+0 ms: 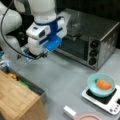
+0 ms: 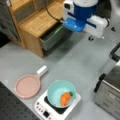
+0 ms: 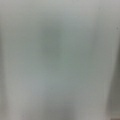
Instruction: Pick up the pan. Place the pan on the table. Pick up the bowl. Place the bowl on the stove.
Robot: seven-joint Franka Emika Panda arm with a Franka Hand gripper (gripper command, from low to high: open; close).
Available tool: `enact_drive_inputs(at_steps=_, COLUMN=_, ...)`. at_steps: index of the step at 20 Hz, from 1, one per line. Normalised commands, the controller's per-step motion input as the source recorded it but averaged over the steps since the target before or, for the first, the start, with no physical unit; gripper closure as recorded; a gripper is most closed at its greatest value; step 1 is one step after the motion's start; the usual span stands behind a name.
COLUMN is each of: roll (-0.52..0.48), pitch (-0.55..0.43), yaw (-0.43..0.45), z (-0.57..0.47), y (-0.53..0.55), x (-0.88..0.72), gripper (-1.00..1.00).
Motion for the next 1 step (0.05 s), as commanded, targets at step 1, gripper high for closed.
enact_drive_inputs(at_steps=1, roll=-0.078, pitch=0.044, yaw=0.171, z=-0.03, y=0.01, x=0.08, gripper=-1.00)
